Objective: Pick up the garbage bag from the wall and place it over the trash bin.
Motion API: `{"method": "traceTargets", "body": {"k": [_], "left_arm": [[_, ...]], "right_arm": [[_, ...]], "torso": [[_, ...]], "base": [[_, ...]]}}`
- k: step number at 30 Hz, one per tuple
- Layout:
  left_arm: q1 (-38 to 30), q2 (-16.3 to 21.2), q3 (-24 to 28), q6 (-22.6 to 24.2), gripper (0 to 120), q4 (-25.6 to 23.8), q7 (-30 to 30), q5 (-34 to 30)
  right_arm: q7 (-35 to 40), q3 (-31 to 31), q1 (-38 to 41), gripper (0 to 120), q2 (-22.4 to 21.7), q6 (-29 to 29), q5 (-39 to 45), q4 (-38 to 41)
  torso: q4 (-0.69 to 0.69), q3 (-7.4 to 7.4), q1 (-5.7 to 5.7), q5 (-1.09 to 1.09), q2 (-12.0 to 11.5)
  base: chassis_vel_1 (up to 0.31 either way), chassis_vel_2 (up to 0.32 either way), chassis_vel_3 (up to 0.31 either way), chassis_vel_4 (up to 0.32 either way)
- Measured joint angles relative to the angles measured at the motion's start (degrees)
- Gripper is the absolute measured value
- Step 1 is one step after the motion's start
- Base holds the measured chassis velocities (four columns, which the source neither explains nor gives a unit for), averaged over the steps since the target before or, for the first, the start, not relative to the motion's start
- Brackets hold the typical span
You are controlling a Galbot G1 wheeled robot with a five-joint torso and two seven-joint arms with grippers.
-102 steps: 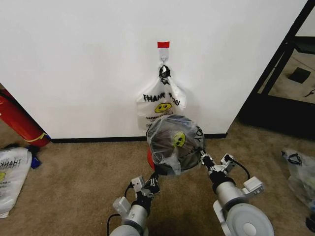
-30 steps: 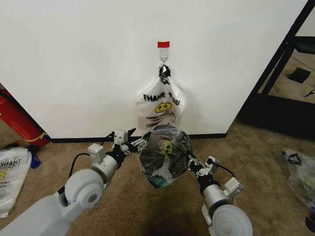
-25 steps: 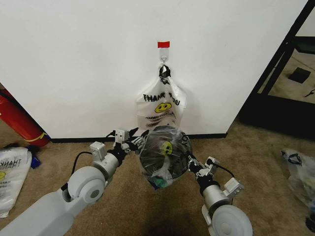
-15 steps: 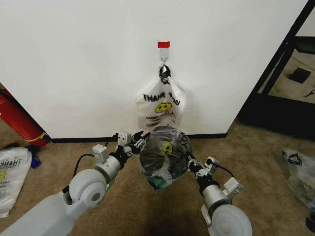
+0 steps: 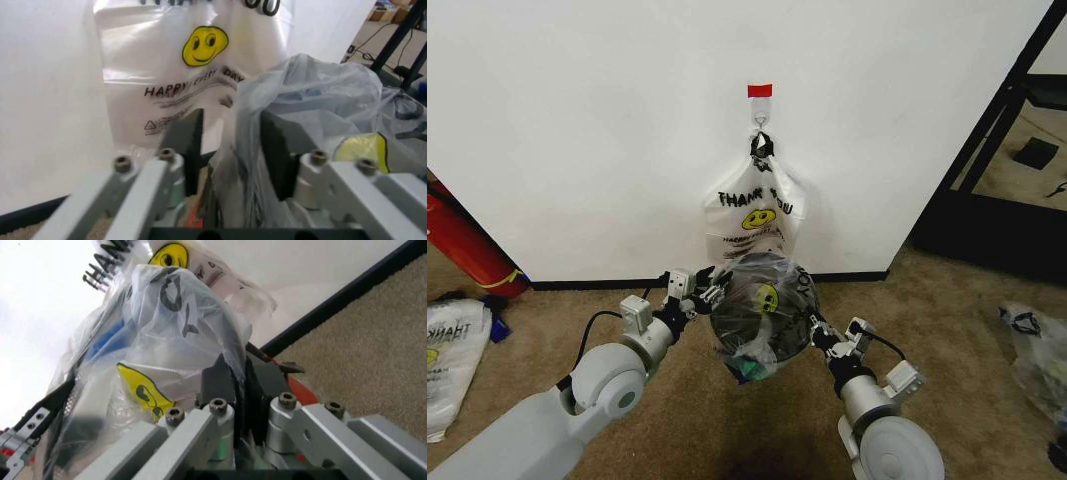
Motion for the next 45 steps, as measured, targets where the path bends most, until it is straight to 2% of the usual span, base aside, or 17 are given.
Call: {"method": "traceTargets", "body": {"k": [4,8,18,25,31,33,36,37,40,42,44,45], "left_arm": [[0.7,-0.5,-0.1,-0.3,9,0.0,0.2,0.2],[0.9,-0.7,-0.1,-0.6,2,-0.1,0.4,0.2],[0.0,-0.4,-0.6,-0.9,1,-0.6,0.5,-1.5],[1.7,0.0,-2.2,-0.9,1,-1.6,0.5,-2.0],[2.6,-0.1,-2.6,-1.1,14,-2.3,0.4,-1.3],[2.6,-0.1,-2.6,-1.1,26,-2.4,0.4,-1.2],[2.6,-0.1,-2.5,-1.1,36,-2.5,0.5,-1.1],[2.6,-0.1,-2.4,-1.1,43,-2.5,0.6,-1.1],[2.7,0.0,-2.2,-1.1,46,-2.3,0.8,-1.1],[2.6,0.0,-2.1,-1.2,42,-2.0,0.9,-1.0],[2.5,-0.1,-2.0,-1.2,33,-1.5,0.9,-1.0],[2.5,-0.1,-2.0,-1.2,33,-1.5,0.9,-1.0]], "right_arm": [[0.0,-0.1,0.2,1,0.3,-0.2,-0.2,-0.5],[0.1,-0.1,0.2,1,0.4,-0.2,-0.3,-0.6],[0.0,0.0,0.5,1,0.2,-0.3,-0.3,-1.5],[-0.1,-0.2,1.0,1,0.4,-0.5,-0.2,-2.5],[0.0,-0.3,1.0,1,0.4,-0.6,-0.2,-2.6],[0.1,-0.3,1.0,1,0.4,-0.6,-0.2,-2.6],[0.1,-0.3,0.9,1,0.4,-0.6,-0.2,-2.6],[0.1,-0.3,0.9,1,0.4,-0.6,-0.2,-2.5],[0.1,-0.3,0.9,1,0.5,-0.6,-0.2,-2.5],[0.1,-0.3,0.9,1,0.5,-0.6,-0.2,-2.4],[0.1,-0.4,0.9,1,0.5,-0.6,-0.1,-2.2],[0.1,-0.4,0.9,1,0.5,-0.6,-0.1,-2.2]], "torso": [[0.00,0.00,0.00,0.00,0.0],[0.00,0.00,0.00,0.00,0.0],[0.00,0.00,0.00,0.00,0.0],[0.00,0.00,0.00,0.00,0.0],[0.00,0.00,0.00,0.01,0.0],[-0.01,0.00,0.00,-0.01,0.0],[0.00,0.00,0.00,0.00,0.0],[0.01,0.00,0.00,0.00,0.0],[0.00,0.00,0.00,0.00,0.0],[0.00,0.00,0.00,0.00,0.0],[0.00,0.00,0.00,0.00,0.0],[0.00,0.00,0.00,0.00,0.0]], "base": [[0.000,0.000,0.000,0.000],[0.000,0.000,0.000,0.000],[0.000,0.000,0.000,0.000],[0.000,0.000,0.000,0.000],[0.000,0.000,0.000,0.000],[0.000,0.000,0.000,0.000],[0.000,0.000,0.000,0.000],[0.000,0.000,0.000,0.000],[0.000,0.000,0.000,0.000],[0.000,0.000,0.000,0.000],[0.000,0.000,0.000,0.000],[0.000,0.000,0.000,0.000]]}}
